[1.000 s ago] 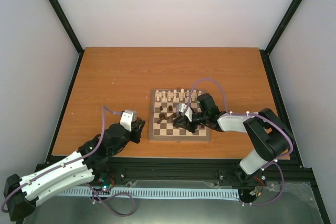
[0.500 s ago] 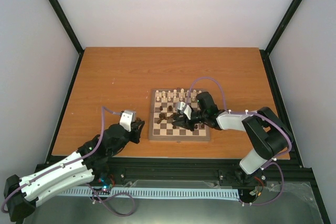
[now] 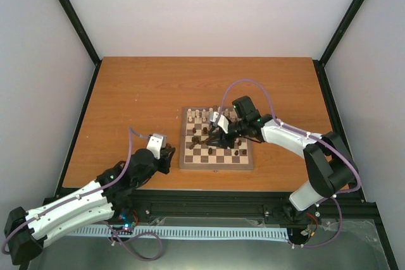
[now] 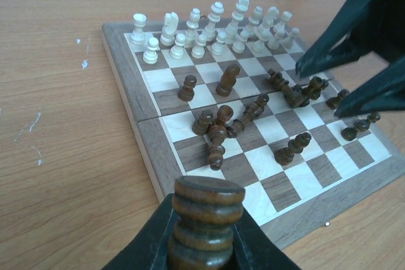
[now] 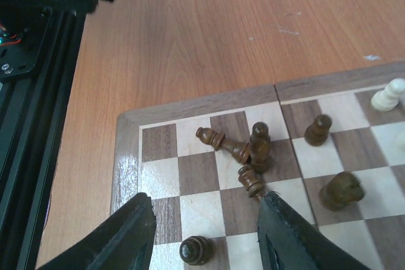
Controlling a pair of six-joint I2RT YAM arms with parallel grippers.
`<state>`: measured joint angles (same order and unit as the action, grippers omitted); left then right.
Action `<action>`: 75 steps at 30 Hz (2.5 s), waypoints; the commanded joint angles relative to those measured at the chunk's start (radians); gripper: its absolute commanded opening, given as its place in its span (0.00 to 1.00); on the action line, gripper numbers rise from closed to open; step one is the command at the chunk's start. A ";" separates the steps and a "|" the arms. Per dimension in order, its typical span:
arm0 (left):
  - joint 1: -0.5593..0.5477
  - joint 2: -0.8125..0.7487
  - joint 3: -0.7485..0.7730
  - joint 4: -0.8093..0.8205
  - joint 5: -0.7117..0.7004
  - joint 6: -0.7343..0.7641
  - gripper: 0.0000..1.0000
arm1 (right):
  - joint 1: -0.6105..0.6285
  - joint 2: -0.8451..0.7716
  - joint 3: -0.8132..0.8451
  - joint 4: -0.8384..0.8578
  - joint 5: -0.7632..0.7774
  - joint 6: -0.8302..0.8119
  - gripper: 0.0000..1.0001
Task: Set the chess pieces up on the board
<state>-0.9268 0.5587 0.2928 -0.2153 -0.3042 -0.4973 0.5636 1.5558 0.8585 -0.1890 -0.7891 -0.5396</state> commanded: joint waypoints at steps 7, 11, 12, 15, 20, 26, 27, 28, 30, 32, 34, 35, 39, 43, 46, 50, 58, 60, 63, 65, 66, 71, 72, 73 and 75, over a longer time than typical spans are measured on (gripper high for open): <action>0.004 0.148 0.100 -0.025 0.001 0.008 0.19 | 0.074 0.026 0.162 -0.395 0.235 -0.081 0.47; 0.005 0.203 0.103 -0.003 -0.004 0.023 0.19 | 0.109 0.067 0.174 -0.411 0.288 -0.067 0.47; 0.005 0.214 0.102 0.005 -0.005 0.027 0.19 | 0.114 0.075 0.172 -0.407 0.300 -0.061 0.47; 0.005 0.235 0.095 0.027 0.001 0.033 0.19 | 0.120 0.097 0.171 -0.397 0.313 -0.061 0.49; 0.007 0.269 0.095 0.053 0.016 0.037 0.19 | 0.129 0.123 0.181 -0.393 0.309 -0.054 0.47; 0.008 0.290 0.097 0.069 0.024 0.041 0.20 | 0.137 0.147 0.196 -0.391 0.305 -0.045 0.43; 0.008 0.291 0.097 0.071 0.027 0.040 0.20 | 0.138 0.152 0.199 -0.390 0.303 -0.043 0.43; 0.008 0.292 0.096 0.073 0.028 0.039 0.20 | 0.140 0.155 0.201 -0.388 0.303 -0.043 0.43; 0.008 0.292 0.093 0.076 0.031 0.037 0.20 | 0.145 0.160 0.205 -0.388 0.305 -0.041 0.43; 0.009 0.290 0.089 0.078 0.031 0.035 0.20 | 0.148 0.169 0.211 -0.387 0.311 -0.036 0.40; 0.009 0.289 0.087 0.079 0.032 0.033 0.20 | 0.150 0.172 0.215 -0.385 0.317 -0.029 0.35; 0.009 0.288 0.085 0.079 0.033 0.033 0.20 | 0.150 0.170 0.217 -0.385 0.319 -0.024 0.33; 0.010 0.285 0.083 0.081 0.034 0.034 0.20 | 0.150 0.149 0.214 -0.388 0.334 -0.017 0.21; 0.010 0.284 0.083 0.082 0.036 0.036 0.20 | 0.148 0.099 0.202 -0.403 0.374 -0.019 0.16; 0.010 0.285 0.083 0.086 0.038 0.041 0.20 | 0.146 0.049 0.193 -0.433 0.392 -0.021 0.15; 0.010 0.290 0.079 0.094 0.045 0.045 0.20 | 0.136 -0.005 0.176 -0.461 0.405 -0.015 0.14; 0.011 0.305 0.077 0.103 0.065 0.056 0.20 | 0.072 -0.075 0.117 -0.480 0.426 -0.014 0.14; 0.011 0.308 0.076 0.106 0.066 0.059 0.20 | 0.049 -0.090 0.102 -0.487 0.418 -0.015 0.14; 0.011 0.313 0.073 0.113 0.070 0.062 0.20 | 0.018 -0.119 0.078 -0.493 0.412 -0.019 0.14; 0.011 0.321 0.072 0.120 0.073 0.064 0.20 | 0.011 -0.130 0.063 -0.496 0.411 -0.024 0.14; 0.011 0.326 0.074 0.125 0.076 0.065 0.20 | 0.009 -0.136 0.054 -0.497 0.411 -0.025 0.14; 0.011 0.358 0.078 0.145 0.088 0.066 0.20 | 0.009 -0.143 0.033 -0.494 0.388 -0.031 0.14; 0.011 0.364 0.080 0.148 0.090 0.066 0.20 | 0.009 -0.142 0.032 -0.493 0.382 -0.034 0.14; 0.011 0.369 0.080 0.151 0.093 0.065 0.20 | 0.009 -0.140 0.031 -0.492 0.377 -0.037 0.14; 0.011 0.376 0.083 0.153 0.098 0.066 0.20 | 0.009 -0.133 0.031 -0.496 0.360 -0.044 0.14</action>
<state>-0.9203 0.9215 0.3534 -0.1009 -0.2249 -0.4480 0.5766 1.4311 0.8970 -0.6727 -0.3901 -0.5636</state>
